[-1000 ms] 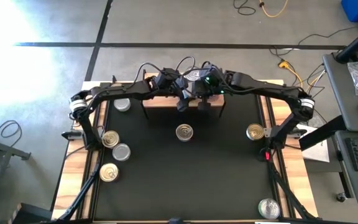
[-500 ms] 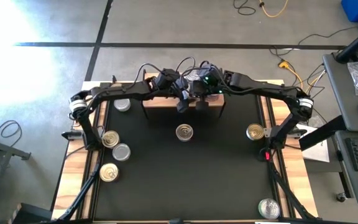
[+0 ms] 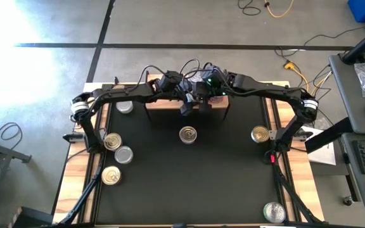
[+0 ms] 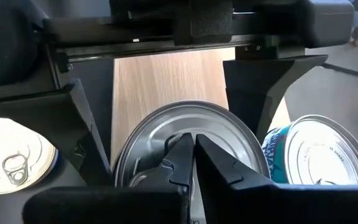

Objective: Stack canned seafood by type on shelf
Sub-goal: Stack the yellow blue tuna can on top of the other yellow tuna can on the shelf

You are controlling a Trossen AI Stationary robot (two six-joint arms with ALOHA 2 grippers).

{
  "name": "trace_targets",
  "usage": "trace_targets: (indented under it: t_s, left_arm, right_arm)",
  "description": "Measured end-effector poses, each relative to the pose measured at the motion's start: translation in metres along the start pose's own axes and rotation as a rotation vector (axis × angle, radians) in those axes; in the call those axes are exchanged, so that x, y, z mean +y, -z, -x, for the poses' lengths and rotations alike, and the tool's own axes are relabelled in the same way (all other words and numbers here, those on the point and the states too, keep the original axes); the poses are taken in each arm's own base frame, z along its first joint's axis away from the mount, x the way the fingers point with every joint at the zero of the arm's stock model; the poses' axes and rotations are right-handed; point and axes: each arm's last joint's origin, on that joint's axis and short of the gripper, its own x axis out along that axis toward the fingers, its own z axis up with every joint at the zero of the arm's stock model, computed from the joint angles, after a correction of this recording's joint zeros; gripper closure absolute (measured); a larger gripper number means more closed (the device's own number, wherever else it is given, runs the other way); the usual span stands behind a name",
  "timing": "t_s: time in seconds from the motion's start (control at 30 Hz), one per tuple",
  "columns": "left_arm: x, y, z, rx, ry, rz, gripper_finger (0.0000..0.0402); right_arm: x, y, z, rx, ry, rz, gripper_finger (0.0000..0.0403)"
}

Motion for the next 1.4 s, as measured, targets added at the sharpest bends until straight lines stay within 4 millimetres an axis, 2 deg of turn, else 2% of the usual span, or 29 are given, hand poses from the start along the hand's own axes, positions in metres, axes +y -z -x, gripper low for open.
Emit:
trace_targets:
  t_s: [0.53, 1.07, 1.4]
  left_arm:
    - [-0.001, -0.006, 0.002, 0.005, 0.000, 0.000, 0.0008]
    - [-0.009, -0.009, 0.003, 0.036, 0.015, 0.007, 0.0003]
    - [-0.010, -0.022, 0.016, 0.166, 0.042, -0.006, 0.0002]
  right_arm:
    - [-0.005, -0.006, 0.005, -0.016, 0.016, 0.007, 0.0390]
    - [-0.003, 0.000, 0.005, 0.027, -0.017, 0.006, 0.0390]
    - [-0.002, 0.001, 0.003, 0.026, -0.017, 0.019, 0.0390]
